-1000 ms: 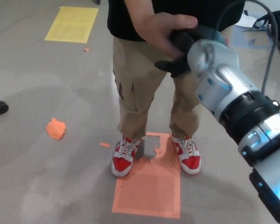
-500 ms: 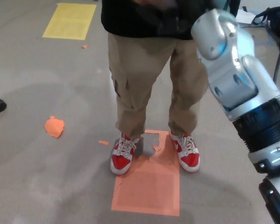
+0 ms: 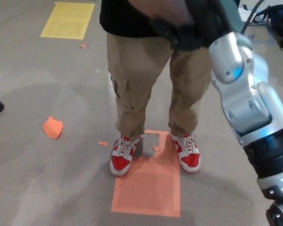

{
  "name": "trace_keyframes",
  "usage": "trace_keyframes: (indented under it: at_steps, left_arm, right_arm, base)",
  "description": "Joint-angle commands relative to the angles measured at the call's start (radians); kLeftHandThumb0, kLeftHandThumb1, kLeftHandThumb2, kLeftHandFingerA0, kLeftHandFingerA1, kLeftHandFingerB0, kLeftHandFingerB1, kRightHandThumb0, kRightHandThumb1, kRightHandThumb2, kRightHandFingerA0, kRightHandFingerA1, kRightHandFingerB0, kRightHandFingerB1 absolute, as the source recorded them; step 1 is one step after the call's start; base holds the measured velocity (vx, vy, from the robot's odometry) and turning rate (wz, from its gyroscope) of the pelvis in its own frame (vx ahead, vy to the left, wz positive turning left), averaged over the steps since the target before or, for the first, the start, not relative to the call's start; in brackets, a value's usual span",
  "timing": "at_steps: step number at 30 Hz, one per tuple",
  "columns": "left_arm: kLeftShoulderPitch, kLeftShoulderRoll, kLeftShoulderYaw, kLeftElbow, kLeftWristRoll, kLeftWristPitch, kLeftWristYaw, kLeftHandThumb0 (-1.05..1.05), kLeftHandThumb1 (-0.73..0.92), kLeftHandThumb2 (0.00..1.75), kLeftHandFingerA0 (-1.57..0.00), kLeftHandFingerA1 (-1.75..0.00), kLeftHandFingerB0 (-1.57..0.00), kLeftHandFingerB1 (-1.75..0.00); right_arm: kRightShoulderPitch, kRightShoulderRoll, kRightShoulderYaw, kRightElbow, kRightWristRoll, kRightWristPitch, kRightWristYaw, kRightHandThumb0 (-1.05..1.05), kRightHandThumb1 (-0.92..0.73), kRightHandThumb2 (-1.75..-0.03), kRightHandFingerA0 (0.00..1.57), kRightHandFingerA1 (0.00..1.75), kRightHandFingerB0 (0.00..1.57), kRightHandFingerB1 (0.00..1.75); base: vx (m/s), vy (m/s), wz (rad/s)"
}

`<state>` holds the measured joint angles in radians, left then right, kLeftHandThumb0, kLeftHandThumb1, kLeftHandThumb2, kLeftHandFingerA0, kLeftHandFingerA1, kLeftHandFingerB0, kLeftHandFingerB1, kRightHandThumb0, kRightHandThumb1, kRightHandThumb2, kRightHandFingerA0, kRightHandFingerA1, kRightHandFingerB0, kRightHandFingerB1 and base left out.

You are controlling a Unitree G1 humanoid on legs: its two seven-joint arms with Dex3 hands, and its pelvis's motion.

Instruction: The robot extends its right arm to grab a person's hand and shakes it

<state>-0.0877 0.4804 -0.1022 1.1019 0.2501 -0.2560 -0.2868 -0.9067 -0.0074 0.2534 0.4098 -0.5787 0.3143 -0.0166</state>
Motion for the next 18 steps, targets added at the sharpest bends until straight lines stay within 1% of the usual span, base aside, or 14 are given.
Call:
trace_keyframes:
  at_steps: [1,3,4,6,7,9,10,11,13,14,15,16,17,18]
  left_arm:
    - [-0.01,0.023,-0.006,0.004,0.005,-0.006,0.005,-0.66,0.7,1.0,-0.01,-0.4,-0.06,-0.32]
    - [-0.017,0.024,-0.005,0.003,0.006,0.0,0.004,-0.66,0.7,1.0,-0.01,-0.39,-0.05,-0.32]
    - [-0.019,0.026,-0.008,0.002,0.008,0.005,0.003,-0.67,0.71,1.01,-0.02,-0.38,-0.04,-0.31]
    - [-0.022,0.029,-0.012,0.006,0.014,0.001,0.005,-0.67,0.7,1.0,-0.02,-0.39,-0.04,-0.32]
    - [-0.022,0.03,-0.01,0.007,0.012,-0.005,0.004,-0.68,0.7,1.0,-0.02,-0.41,-0.04,-0.33]
    - [-0.02,0.028,-0.005,0.005,0.004,-0.008,0.0,-0.67,0.69,1.0,-0.02,-0.4,-0.04,-0.32]
    - [-0.028,0.027,0.001,0.009,-0.006,-0.009,-0.019,-0.66,0.71,1.01,-0.02,-0.37,-0.01,-0.3]
    - [-0.031,0.027,0.005,0.01,-0.012,-0.008,-0.028,-0.66,0.7,1.01,-0.02,-0.37,-0.01,-0.31]
    - [-0.036,0.029,0.009,0.011,-0.016,-0.007,-0.032,-0.66,0.7,1.0,-0.02,-0.37,-0.01,-0.3]
    - [-0.038,0.032,0.007,0.012,-0.014,-0.007,-0.034,-0.65,0.71,1.01,-0.01,-0.36,-0.01,-0.3]
    - [-0.04,0.033,0.007,0.014,-0.011,-0.007,-0.029,-0.66,0.7,1.0,-0.02,-0.37,-0.02,-0.31]
    - [-0.042,0.032,0.007,0.017,-0.009,-0.008,-0.021,-0.66,0.7,1.0,-0.02,-0.37,-0.02,-0.31]
    - [-0.041,0.033,0.006,0.017,-0.008,-0.015,-0.018,-0.65,0.69,0.99,-0.02,-0.37,-0.01,-0.32]
    - [-0.039,0.033,0.003,0.016,-0.003,-0.021,-0.01,-0.66,0.69,0.98,-0.02,-0.4,-0.02,-0.33]
  right_arm:
    - [-0.052,0.031,0.039,0.475,0.017,-0.134,-0.078,-0.21,-0.64,-0.6,0.9,0.61,0.57,0.44]
    - [-0.062,0.038,0.056,0.577,0.009,-0.14,-0.057,-0.22,-0.54,-0.56,0.89,0.58,0.57,0.44]
    - [-0.058,0.042,0.063,0.605,0.009,-0.147,-0.042,-0.21,-0.5,-0.55,0.82,0.56,0.55,0.43]
    - [-0.054,0.047,0.069,0.638,0.011,-0.16,-0.031,-0.19,-0.45,-0.53,0.82,0.56,0.55,0.43]
    - [-0.047,0.051,0.07,0.649,0.014,-0.173,-0.031,-0.24,-0.58,-0.57,0.94,0.58,0.55,0.44]
    - [-0.044,0.054,0.069,0.661,0.019,-0.193,-0.035,-0.26,-0.62,-0.59,0.95,0.57,0.55,0.43]
    - [-0.06,0.051,0.068,0.653,0.021,-0.201,-0.038,-0.24,-0.56,-0.57,0.87,0.56,0.53,0.43]
    - [-0.071,0.045,0.062,0.621,0.026,-0.214,-0.048,-0.24,-0.71,-0.61,0.91,0.57,0.54,0.43]
    - [-0.088,0.033,0.04,0.527,0.049,-0.232,-0.06,-0.24,-0.72,-0.62,0.97,0.56,0.53,0.41]
    - [-0.089,0.027,0.038,0.478,0.05,-0.237,-0.07,-0.23,-0.72,-0.62,0.96,0.54,0.54,0.41]
    - [-0.082,0.019,0.034,0.415,0.052,-0.244,-0.078,-0.22,-0.73,-0.62,0.94,0.63,0.55,0.41]
    - [-0.072,0.01,0.028,0.344,0.055,-0.25,-0.084,-0.22,-0.73,-0.62,0.94,0.63,0.55,0.41]
    - [-0.054,0.003,0.021,0.268,0.057,-0.256,-0.094,-0.2,-0.82,-0.64,0.82,1.1,0.56,0.41]
    - [-0.034,-0.005,0.012,0.167,0.059,-0.251,-0.09,-0.21,-0.84,-0.65,0.98,0.66,0.53,0.4]
  base:
    - [0.0,0.0,0.0]
    - [0.0,0.0,0.0]
    - [0.0,0.0,0.0]
    - [0.0,0.0,0.0]
    - [0.0,0.0,0.0]
    - [0.0,0.0,0.0]
    - [0.0,0.0,0.0]
    - [0.0,0.0,0.0]
    - [0.0,0.0,0.0]
    - [0.0,0.0,0.0]
    - [0.0,0.0,0.0]
    - [0.0,0.0,0.0]
    - [0.0,0.0,0.0]
    - [0.0,0.0,0.0]
